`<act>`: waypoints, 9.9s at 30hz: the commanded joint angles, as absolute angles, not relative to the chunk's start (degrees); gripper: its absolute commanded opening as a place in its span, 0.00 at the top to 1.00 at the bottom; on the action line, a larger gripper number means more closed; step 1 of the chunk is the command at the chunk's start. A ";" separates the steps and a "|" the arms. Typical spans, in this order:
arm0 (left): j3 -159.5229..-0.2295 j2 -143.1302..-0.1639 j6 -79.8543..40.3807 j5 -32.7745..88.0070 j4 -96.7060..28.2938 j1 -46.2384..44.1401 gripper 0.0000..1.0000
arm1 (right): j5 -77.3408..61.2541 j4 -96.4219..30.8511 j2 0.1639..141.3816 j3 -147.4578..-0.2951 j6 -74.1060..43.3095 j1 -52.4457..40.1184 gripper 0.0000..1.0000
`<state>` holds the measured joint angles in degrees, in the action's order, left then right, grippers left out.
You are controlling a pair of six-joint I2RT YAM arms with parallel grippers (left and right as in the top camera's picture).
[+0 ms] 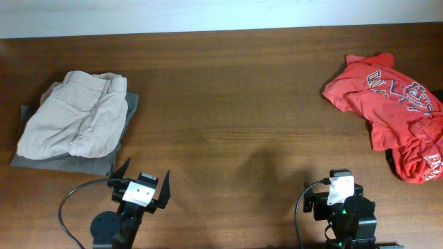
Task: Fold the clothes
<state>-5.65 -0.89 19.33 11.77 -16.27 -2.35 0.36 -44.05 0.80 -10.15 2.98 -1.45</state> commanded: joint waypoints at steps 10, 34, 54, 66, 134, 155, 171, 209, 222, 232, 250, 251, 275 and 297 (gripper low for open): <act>-5.08 -0.30 19.81 11.55 -16.08 -2.46 0.00 | 0.25 -43.90 0.21 -9.56 2.57 -0.99 0.01; -5.08 -0.30 19.81 11.55 -16.08 -2.48 0.01 | 0.25 -43.92 0.19 -9.56 2.59 -0.99 0.01; -5.08 -0.30 19.81 11.55 -16.08 -2.48 0.01 | 0.25 -43.90 0.21 -9.56 2.59 -0.99 0.01; -5.08 -0.30 19.84 11.55 -16.08 -2.48 0.01 | 0.25 -43.92 0.21 -9.56 2.57 -0.99 0.01; -81.21 -78.11 4.36 33.45 -46.94 -2.52 0.01 | 5.19 -60.88 90.59 -83.02 -24.99 19.90 0.01; -81.21 -78.11 5.69 20.10 -53.49 -4.12 0.01 | 4.75 -45.78 112.86 -82.94 -31.83 35.53 0.07; -81.21 -78.15 5.67 20.08 -53.63 -5.63 0.01 | -19.03 -42.59 101.60 -85.03 -28.75 35.59 0.96; -81.21 -78.15 5.63 21.71 -53.21 -5.65 0.01 | -13.30 -33.17 84.16 -90.56 -33.54 -15.79 0.96; -81.21 -78.32 7.81 26.50 -50.59 -7.88 0.05 | -14.76 -35.35 84.90 -90.54 -36.53 -19.64 0.96; -81.21 -78.30 7.77 19.22 -49.74 -7.84 0.05 | -3.03 -36.34 85.95 -90.54 -36.03 -32.47 0.82; -81.21 -78.30 7.81 18.57 -49.21 -7.84 0.04 | 2.24 -67.77 89.41 -84.53 -31.29 -3.55 0.33; -81.21 -78.30 7.81 18.57 -49.06 -7.84 0.04 | 1.10 -67.42 90.13 -82.37 -31.29 -1.76 0.33; -81.21 -78.32 7.77 18.61 -48.73 -7.84 0.04 | -8.54 -36.53 98.32 -48.62 -34.57 5.26 0.49; -81.21 -78.30 7.79 18.61 -48.69 -7.84 0.04 | -18.00 -61.58 72.25 -87.68 -22.68 5.21 0.96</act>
<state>-80.16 -78.39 6.66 18.98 -48.66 -7.77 -17.54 -60.31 77.03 -80.95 -24.82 5.21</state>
